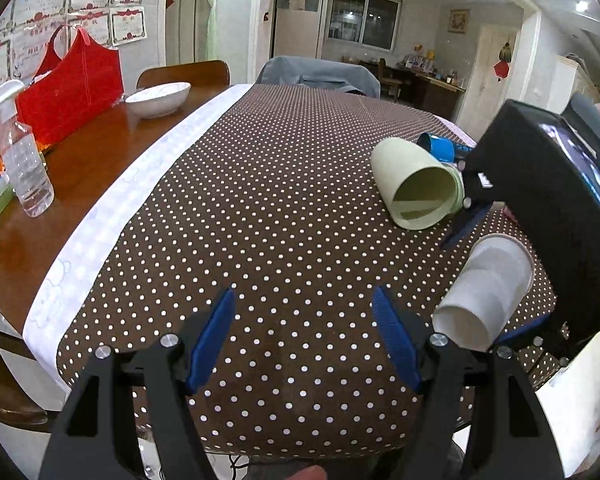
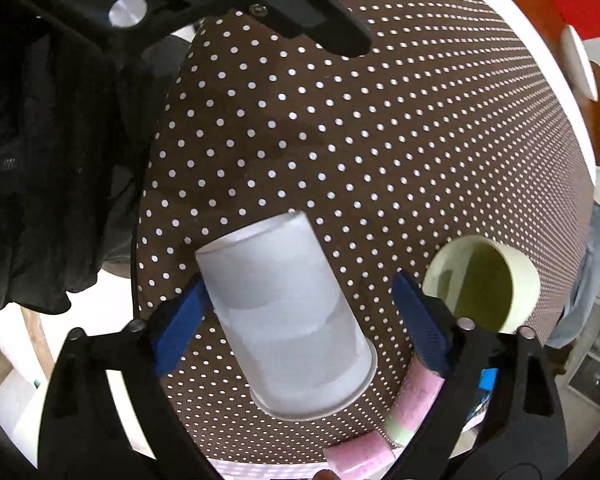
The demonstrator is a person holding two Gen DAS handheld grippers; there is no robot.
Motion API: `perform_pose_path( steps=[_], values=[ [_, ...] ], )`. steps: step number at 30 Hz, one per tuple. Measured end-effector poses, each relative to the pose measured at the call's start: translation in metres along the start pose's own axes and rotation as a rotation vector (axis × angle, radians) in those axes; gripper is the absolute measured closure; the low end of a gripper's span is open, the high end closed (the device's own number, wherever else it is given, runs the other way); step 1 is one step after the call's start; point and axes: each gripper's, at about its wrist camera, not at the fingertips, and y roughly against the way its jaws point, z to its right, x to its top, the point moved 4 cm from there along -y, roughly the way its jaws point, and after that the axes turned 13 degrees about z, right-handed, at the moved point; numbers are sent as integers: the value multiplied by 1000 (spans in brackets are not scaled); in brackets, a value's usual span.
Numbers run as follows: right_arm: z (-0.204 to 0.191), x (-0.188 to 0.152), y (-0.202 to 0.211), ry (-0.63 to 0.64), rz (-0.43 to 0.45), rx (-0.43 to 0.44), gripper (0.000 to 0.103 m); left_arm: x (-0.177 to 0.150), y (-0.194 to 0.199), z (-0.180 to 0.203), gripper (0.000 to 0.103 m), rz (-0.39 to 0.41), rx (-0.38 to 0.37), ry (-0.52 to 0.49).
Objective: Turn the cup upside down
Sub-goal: 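Close the right gripper around the white cup's body, then lift the white cup with the right gripper and rotate it rim-down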
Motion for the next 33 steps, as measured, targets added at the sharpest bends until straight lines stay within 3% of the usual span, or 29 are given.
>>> perform_pose_path(
  steps=[4, 10, 14, 23, 28, 33],
  values=[
    [2, 4, -11, -4, -26, 0, 43, -5, 1, 0, 33, -9, -5, 6],
    [19, -5, -5, -154, 11, 2, 44, -10, 7, 0, 33, -10, -12, 4],
    [34, -16, 14, -323, 110, -23, 44, -8, 14, -1, 33, 12, -20, -1],
    [50, -53, 75, -761, 445, -120, 44, 11, 43, 3, 33, 102, -31, -34],
    [40, -66, 105, -999, 684, -152, 44, 23, 59, 9, 33, 150, -38, -43],
    [26, -89, 129, -1176, 921, -290, 44, 36, 66, 17, 33, 182, -43, -48]
  ],
)
